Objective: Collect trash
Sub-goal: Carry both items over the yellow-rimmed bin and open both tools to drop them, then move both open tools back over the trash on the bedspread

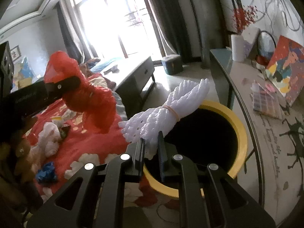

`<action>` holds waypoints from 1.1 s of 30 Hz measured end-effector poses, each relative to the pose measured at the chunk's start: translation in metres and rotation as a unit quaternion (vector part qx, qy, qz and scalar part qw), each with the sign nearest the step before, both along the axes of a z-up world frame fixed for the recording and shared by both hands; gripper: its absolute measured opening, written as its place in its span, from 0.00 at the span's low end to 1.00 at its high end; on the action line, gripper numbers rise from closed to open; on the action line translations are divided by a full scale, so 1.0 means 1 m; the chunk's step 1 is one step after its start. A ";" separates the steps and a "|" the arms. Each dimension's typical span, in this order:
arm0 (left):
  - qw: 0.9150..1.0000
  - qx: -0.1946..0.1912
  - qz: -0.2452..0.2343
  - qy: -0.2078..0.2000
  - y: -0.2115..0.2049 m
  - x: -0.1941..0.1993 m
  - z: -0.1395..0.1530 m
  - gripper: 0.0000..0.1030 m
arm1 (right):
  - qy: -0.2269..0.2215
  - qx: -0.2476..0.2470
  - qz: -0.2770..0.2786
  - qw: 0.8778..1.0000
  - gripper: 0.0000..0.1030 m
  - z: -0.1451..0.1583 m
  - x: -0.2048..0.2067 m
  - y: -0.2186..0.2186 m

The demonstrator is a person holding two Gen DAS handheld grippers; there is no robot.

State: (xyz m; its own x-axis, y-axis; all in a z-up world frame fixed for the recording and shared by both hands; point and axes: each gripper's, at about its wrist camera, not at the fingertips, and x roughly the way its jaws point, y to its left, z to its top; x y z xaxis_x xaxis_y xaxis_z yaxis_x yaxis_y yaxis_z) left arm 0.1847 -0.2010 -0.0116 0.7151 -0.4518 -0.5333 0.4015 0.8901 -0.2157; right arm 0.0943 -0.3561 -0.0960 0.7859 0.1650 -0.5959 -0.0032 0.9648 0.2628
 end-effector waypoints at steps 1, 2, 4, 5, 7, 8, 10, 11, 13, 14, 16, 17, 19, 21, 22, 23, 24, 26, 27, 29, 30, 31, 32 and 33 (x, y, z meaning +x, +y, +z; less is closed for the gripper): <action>1.000 0.003 -0.004 0.001 -0.006 0.002 -0.002 0.12 | 0.004 0.001 0.000 1.000 0.12 -0.002 0.001 -0.003; 1.000 0.006 -0.006 0.002 -0.010 0.004 -0.003 0.12 | 0.008 0.002 -0.001 1.000 0.12 -0.005 0.001 -0.006; 1.000 0.010 -0.015 0.007 -0.022 0.009 -0.008 0.12 | 0.018 0.004 -0.003 1.000 0.12 -0.010 0.003 -0.009; 1.000 0.012 -0.018 0.010 -0.026 0.011 -0.010 0.12 | 0.022 0.006 -0.005 1.000 0.12 -0.012 0.003 -0.011; 0.999 0.013 -0.033 0.027 -0.040 0.020 -0.018 0.12 | 0.035 0.008 -0.009 0.999 0.15 -0.018 0.005 -0.014; 0.999 0.014 -0.034 0.032 -0.043 0.022 -0.020 0.12 | 0.043 0.007 -0.011 0.999 0.15 -0.021 0.006 -0.015; 0.998 0.016 -0.044 0.051 -0.051 0.030 -0.028 0.15 | 0.055 0.015 -0.021 0.998 0.18 -0.028 0.008 -0.019; 0.997 0.017 -0.049 0.062 -0.055 0.034 -0.033 0.20 | 0.060 0.016 -0.027 0.998 0.24 -0.031 0.008 -0.021; 0.996 0.018 -0.057 0.073 -0.059 0.037 -0.038 0.37 | 0.066 0.015 -0.036 0.997 0.40 -0.035 0.010 -0.025; 0.995 0.015 -0.059 0.076 -0.059 0.037 -0.040 0.49 | 0.065 0.014 -0.042 0.997 0.46 -0.035 0.009 -0.026; 0.994 0.005 -0.065 0.083 -0.057 0.037 -0.041 0.53 | 0.064 0.011 -0.053 0.996 0.54 -0.035 0.009 -0.029; 0.995 0.002 -0.061 0.084 -0.055 0.036 -0.040 0.58 | 0.061 0.014 -0.057 0.996 0.56 -0.034 0.008 -0.030; 0.995 -0.005 -0.056 0.086 -0.049 0.035 -0.038 0.67 | 0.056 0.013 -0.063 0.996 0.59 -0.032 0.007 -0.032; 0.995 -0.015 -0.050 0.084 -0.040 0.032 -0.033 0.74 | 0.047 0.012 -0.068 0.996 0.64 -0.028 0.005 -0.033; 0.996 -0.019 -0.043 0.079 -0.034 0.030 -0.029 0.79 | 0.043 0.012 -0.069 0.997 0.65 -0.026 0.004 -0.033; 0.996 -0.021 -0.039 0.075 -0.030 0.028 -0.026 0.83 | 0.038 0.012 -0.068 0.997 0.67 -0.023 0.003 -0.032; 0.997 -0.025 -0.033 0.071 -0.024 0.026 -0.022 0.85 | 0.030 0.012 -0.067 0.997 0.70 -0.020 0.002 -0.030; 0.997 -0.028 -0.024 0.067 -0.016 0.021 -0.016 0.89 | 0.019 0.012 -0.061 0.998 0.72 -0.013 0.000 -0.026; 0.998 -0.027 -0.018 0.063 -0.010 0.018 -0.013 0.89 | 0.014 0.012 -0.058 0.998 0.73 -0.010 -0.001 -0.024; 0.998 -0.026 -0.009 0.059 -0.001 0.012 -0.008 0.89 | 0.002 0.009 -0.050 0.999 0.76 -0.004 -0.004 -0.017; 0.998 -0.028 -0.007 0.058 0.003 0.009 -0.006 0.89 | -0.002 0.009 -0.047 0.999 0.77 -0.001 -0.005 -0.015; 0.998 -0.030 -0.004 0.056 0.007 0.006 -0.005 0.89 | -0.008 0.007 -0.045 0.999 0.78 0.003 -0.006 -0.012; 0.998 -0.031 0.000 0.054 0.011 0.003 -0.003 0.89 | -0.012 0.006 -0.042 0.999 0.79 0.006 -0.007 -0.009; 0.998 -0.031 0.005 0.051 0.016 -0.001 -0.001 0.89 | -0.021 0.006 -0.038 0.999 0.80 0.010 -0.009 -0.006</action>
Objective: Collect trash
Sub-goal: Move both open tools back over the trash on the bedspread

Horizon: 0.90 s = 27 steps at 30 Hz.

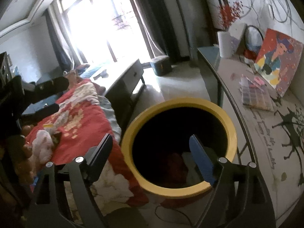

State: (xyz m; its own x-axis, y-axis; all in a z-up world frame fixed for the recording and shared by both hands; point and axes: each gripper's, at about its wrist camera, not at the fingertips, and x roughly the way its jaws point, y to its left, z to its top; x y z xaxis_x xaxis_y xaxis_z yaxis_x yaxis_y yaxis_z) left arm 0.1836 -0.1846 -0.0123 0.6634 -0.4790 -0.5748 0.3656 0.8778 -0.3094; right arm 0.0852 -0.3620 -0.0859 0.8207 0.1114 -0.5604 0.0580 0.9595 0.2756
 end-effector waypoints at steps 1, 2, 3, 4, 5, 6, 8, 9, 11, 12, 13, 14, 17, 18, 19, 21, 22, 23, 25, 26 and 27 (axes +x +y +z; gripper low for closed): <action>1.000 0.001 0.005 -0.003 0.005 -0.004 0.002 0.89 | -0.005 -0.002 0.001 1.000 0.80 0.003 -0.001 0.003; 1.000 -0.001 0.008 -0.008 0.009 -0.008 0.004 0.89 | -0.011 -0.006 0.005 1.000 0.81 0.007 -0.003 0.007; 1.000 -0.003 0.010 -0.010 0.013 -0.011 0.006 0.89 | -0.015 -0.007 0.007 1.000 0.82 0.009 -0.004 0.010; 1.000 -0.004 0.012 -0.013 0.015 -0.014 0.007 0.89 | -0.021 -0.007 0.011 1.000 0.82 0.013 -0.005 0.013; 1.000 -0.005 0.017 -0.017 0.021 -0.018 0.010 0.89 | -0.026 -0.008 0.014 1.000 0.82 0.016 -0.006 0.016; 1.000 -0.006 0.020 -0.019 0.023 -0.020 0.011 0.89 | -0.030 -0.010 0.018 0.999 0.83 0.019 -0.007 0.020; 0.999 -0.009 0.027 -0.026 0.031 -0.025 0.014 0.89 | -0.037 -0.013 0.022 0.999 0.83 0.023 -0.009 0.026; 0.999 -0.010 0.032 -0.029 0.036 -0.028 0.015 0.89 | -0.042 -0.015 0.027 0.999 0.84 0.026 -0.010 0.029; 0.999 -0.012 0.040 -0.034 0.044 -0.033 0.018 0.89 | -0.048 -0.019 0.034 0.998 0.85 0.030 -0.012 0.037; 0.998 -0.010 0.046 -0.038 0.051 -0.036 0.019 0.89 | -0.051 -0.020 0.038 0.998 0.85 0.033 -0.012 0.041; 0.998 -0.008 0.050 -0.040 0.054 -0.038 0.020 0.89 | -0.053 -0.021 0.042 0.997 0.85 0.034 -0.013 0.044; 0.997 -0.006 0.058 -0.043 0.060 -0.041 0.021 0.89 | -0.056 -0.022 0.047 0.997 0.86 0.037 -0.013 0.048; 0.997 -0.007 0.069 -0.045 0.074 -0.047 0.022 0.89 | -0.059 -0.023 0.059 0.996 0.87 0.041 -0.011 0.058; 0.996 -0.006 0.075 -0.046 0.080 -0.049 0.022 0.89 | -0.058 -0.023 0.066 0.996 0.87 0.041 -0.010 0.063; 0.996 -0.004 0.081 -0.045 0.086 -0.051 0.021 0.89 | -0.058 -0.023 0.070 0.996 0.87 0.042 -0.009 0.066; 0.995 -0.003 0.090 -0.046 0.096 -0.053 0.020 0.89 | -0.057 -0.024 0.082 0.995 0.87 0.043 -0.008 0.076; 0.994 -0.001 0.094 -0.047 0.101 -0.055 0.020 0.89 | -0.057 -0.025 0.086 0.994 0.87 0.044 -0.007 0.080; 0.994 0.001 0.099 -0.049 0.106 -0.057 0.019 0.89 | -0.057 -0.025 0.092 0.994 0.87 0.045 -0.007 0.085; 0.993 0.006 0.107 -0.052 0.116 -0.059 0.019 0.89 | -0.057 -0.026 0.104 0.993 0.87 0.046 -0.006 0.094; 0.992 0.008 0.113 -0.053 0.122 -0.061 0.019 0.89 | -0.056 -0.028 0.111 0.992 0.87 0.047 -0.005 0.099; 0.992 0.010 0.117 -0.053 0.127 -0.062 0.019 0.89 | -0.055 -0.029 0.119 0.991 0.87 0.047 -0.004 0.105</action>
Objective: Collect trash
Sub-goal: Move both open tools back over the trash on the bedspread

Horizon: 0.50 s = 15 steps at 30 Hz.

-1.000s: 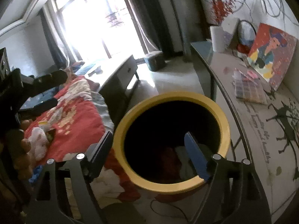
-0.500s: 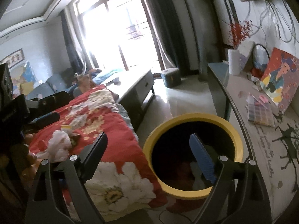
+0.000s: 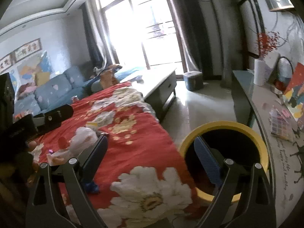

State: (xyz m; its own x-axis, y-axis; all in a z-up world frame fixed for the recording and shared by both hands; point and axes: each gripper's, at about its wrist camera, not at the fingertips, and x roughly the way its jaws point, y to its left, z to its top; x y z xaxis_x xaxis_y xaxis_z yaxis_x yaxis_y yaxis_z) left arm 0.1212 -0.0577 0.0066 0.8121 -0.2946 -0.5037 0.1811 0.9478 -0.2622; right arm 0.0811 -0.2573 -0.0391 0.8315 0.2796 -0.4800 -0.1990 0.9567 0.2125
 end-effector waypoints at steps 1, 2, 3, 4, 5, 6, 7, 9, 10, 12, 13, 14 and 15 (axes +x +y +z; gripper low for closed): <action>1.000 0.002 0.003 0.000 0.003 -0.001 0.000 0.89 | 0.001 -0.001 0.005 1.000 0.87 -0.001 0.000 0.005; 1.000 0.005 0.010 -0.001 0.010 -0.004 -0.001 0.89 | 0.003 -0.001 0.013 1.000 0.87 -0.001 0.001 0.011; 1.000 0.007 0.013 -0.001 0.014 -0.005 -0.001 0.89 | 0.004 -0.002 0.018 1.000 0.87 -0.002 0.001 0.015; 1.000 0.009 0.019 -0.001 0.020 -0.007 -0.002 0.89 | 0.007 -0.004 0.026 1.000 0.87 -0.002 0.001 0.022; 1.000 0.012 0.024 0.001 0.026 -0.009 -0.003 0.89 | 0.008 -0.006 0.035 0.999 0.87 -0.004 0.000 0.028; 1.000 0.014 0.028 0.002 0.030 -0.010 -0.004 0.89 | 0.010 -0.008 0.043 0.999 0.87 -0.004 0.001 0.034; 0.999 0.018 0.032 0.003 0.035 -0.012 -0.004 0.89 | 0.012 -0.011 0.054 0.998 0.87 -0.005 0.001 0.042; 0.999 0.024 0.043 0.006 0.046 -0.015 -0.007 0.89 | 0.015 -0.017 0.073 0.997 0.87 -0.007 0.000 0.055; 0.999 0.026 0.047 0.009 0.052 -0.017 -0.009 0.89 | 0.017 -0.020 0.081 0.996 0.87 -0.008 -0.001 0.061; 0.998 0.029 0.058 0.013 0.065 -0.021 -0.011 0.89 | 0.022 -0.026 0.099 0.994 0.87 -0.010 -0.002 0.074; 0.998 0.029 0.062 0.015 0.068 -0.022 -0.012 0.89 | 0.025 -0.029 0.108 0.993 0.87 -0.011 -0.002 0.078; 0.997 0.029 0.067 0.016 0.073 -0.023 -0.012 0.89 | 0.029 -0.033 0.119 0.992 0.87 -0.012 -0.002 0.084; 0.997 0.029 0.075 0.017 0.081 -0.025 -0.013 0.89 | 0.033 -0.037 0.128 0.991 0.87 -0.013 -0.001 0.090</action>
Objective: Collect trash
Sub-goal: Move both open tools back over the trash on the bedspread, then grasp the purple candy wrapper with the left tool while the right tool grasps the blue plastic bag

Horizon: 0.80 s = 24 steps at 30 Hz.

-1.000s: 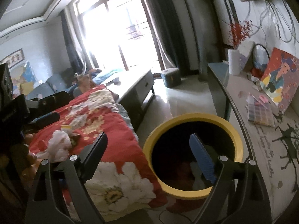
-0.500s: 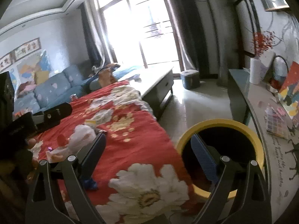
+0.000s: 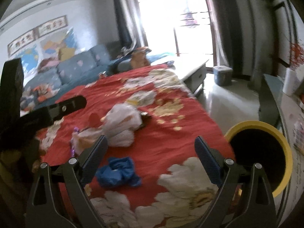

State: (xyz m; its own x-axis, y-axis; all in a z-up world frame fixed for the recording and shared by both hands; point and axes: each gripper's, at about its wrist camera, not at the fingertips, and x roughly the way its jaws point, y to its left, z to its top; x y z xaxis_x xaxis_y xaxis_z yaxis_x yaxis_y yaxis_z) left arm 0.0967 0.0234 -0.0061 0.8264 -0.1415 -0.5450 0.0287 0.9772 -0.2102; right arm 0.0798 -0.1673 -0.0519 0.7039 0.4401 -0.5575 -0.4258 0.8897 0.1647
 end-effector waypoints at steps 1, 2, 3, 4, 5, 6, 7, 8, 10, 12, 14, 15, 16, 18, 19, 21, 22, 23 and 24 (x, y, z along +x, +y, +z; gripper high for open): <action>1.000 0.000 0.005 0.001 0.005 -0.001 -0.001 0.89 | 0.005 -0.003 0.011 1.000 0.87 -0.001 0.000 0.005; 1.000 -0.001 0.010 0.002 0.011 -0.003 -0.001 0.89 | 0.011 -0.005 0.020 1.000 0.87 -0.003 0.000 0.008; 1.000 -0.001 0.015 0.004 0.015 -0.005 -0.001 0.89 | 0.019 -0.009 0.032 0.999 0.87 -0.006 0.000 0.014; 1.000 -0.001 0.020 0.005 0.019 -0.006 -0.002 0.89 | 0.024 -0.010 0.040 0.999 0.87 -0.008 -0.001 0.019; 1.000 0.000 0.024 0.006 0.023 -0.007 -0.002 0.89 | 0.027 -0.012 0.046 0.999 0.88 -0.009 -0.001 0.023; 0.999 0.000 0.031 0.008 0.028 -0.007 -0.003 0.89 | 0.030 -0.015 0.052 0.998 0.88 -0.011 -0.001 0.026; 0.999 -0.001 0.035 0.011 0.033 -0.008 -0.004 0.89 | 0.033 -0.019 0.059 0.998 0.88 -0.012 -0.001 0.029; 0.999 0.000 0.038 0.013 0.037 -0.010 -0.005 0.89 | 0.037 -0.022 0.062 0.997 0.88 -0.014 -0.001 0.032; 0.999 0.004 0.047 0.019 0.045 -0.012 -0.009 0.89 | 0.043 -0.023 0.069 0.996 0.88 -0.017 -0.002 0.038; 0.998 0.007 0.054 0.028 0.054 -0.015 -0.014 0.89 | 0.052 -0.028 0.074 0.996 0.88 -0.020 -0.001 0.042; 0.998 0.006 0.059 0.037 0.062 -0.017 -0.019 0.89 | 0.058 -0.030 0.076 0.995 0.88 -0.023 0.001 0.046; 0.997 0.004 0.061 0.042 0.064 -0.017 -0.021 0.89 | 0.062 -0.031 0.079 0.994 0.88 -0.024 0.002 0.048; 0.997 0.003 0.062 0.046 0.068 -0.018 -0.024 0.89 | 0.067 -0.033 0.082 0.994 0.88 -0.026 0.003 0.049; 0.996 0.003 0.064 0.054 0.074 -0.021 -0.029 0.89 | 0.072 -0.037 0.083 0.993 0.88 -0.030 0.006 0.051; 0.996 -0.001 0.066 0.061 0.078 -0.023 -0.033 0.89 | 0.074 -0.039 0.085 0.993 0.88 -0.032 0.007 0.053; 0.995 -0.014 0.065 0.073 0.083 -0.025 -0.040 0.89 | 0.078 -0.045 0.086 0.992 0.88 -0.037 0.007 0.057; 0.994 -0.020 0.065 0.080 0.086 -0.027 -0.044 0.89 | 0.081 -0.047 0.086 0.992 0.88 -0.039 0.008 0.058; 0.994 -0.023 0.063 0.084 0.087 -0.027 -0.048 0.89 | 0.085 -0.048 0.087 0.991 0.88 -0.042 0.008 0.059; 0.994 -0.026 0.061 0.086 0.087 -0.027 -0.051 0.89 | 0.089 -0.049 0.088 0.991 0.88 -0.045 0.009 0.060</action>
